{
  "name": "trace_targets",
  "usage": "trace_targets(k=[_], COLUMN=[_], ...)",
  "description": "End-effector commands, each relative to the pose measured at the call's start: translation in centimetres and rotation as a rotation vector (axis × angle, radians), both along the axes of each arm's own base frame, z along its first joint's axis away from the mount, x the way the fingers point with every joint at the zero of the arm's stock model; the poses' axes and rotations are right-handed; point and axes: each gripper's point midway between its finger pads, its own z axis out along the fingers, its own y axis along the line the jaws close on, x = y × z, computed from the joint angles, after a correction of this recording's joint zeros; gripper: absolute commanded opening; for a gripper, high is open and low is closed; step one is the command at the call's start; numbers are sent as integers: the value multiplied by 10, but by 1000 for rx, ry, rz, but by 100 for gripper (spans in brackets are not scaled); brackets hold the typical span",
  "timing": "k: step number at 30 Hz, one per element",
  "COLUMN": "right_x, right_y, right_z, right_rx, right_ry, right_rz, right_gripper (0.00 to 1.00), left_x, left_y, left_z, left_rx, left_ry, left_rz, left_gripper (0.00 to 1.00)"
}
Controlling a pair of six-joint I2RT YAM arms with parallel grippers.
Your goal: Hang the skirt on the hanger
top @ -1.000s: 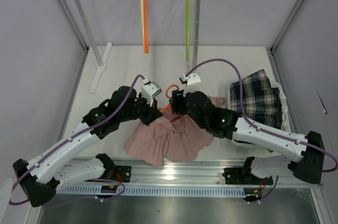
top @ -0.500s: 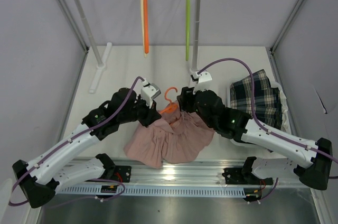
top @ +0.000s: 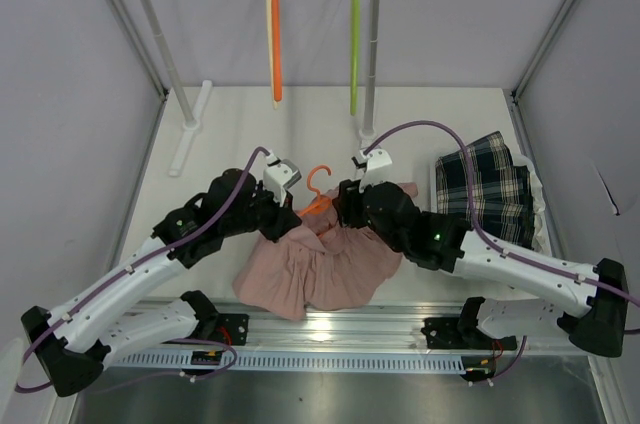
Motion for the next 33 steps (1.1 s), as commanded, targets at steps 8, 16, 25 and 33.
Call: trace_targets(k=[8,16,25,33], right_x=[-10,2,30,31], right_y=[10,9,-10,0], right_z=[-21,-32,-8,-4], right_rx=[-62,-114,-83,-74], right_ry=[40,48,54,59], right_rz=[4,-41,-140,-114], right_gripper=[50,36,8,27], left_x=[0,-8,-24,-17], left_y=[-4,2,11,25], left_z=[35,35,28,43], left_rx=[-88,-92,-71,-92], left_ry=[-58,-51,-22,-81], left_rz=[6,-3,-29,56], left_gripper=[0,0,0,0])
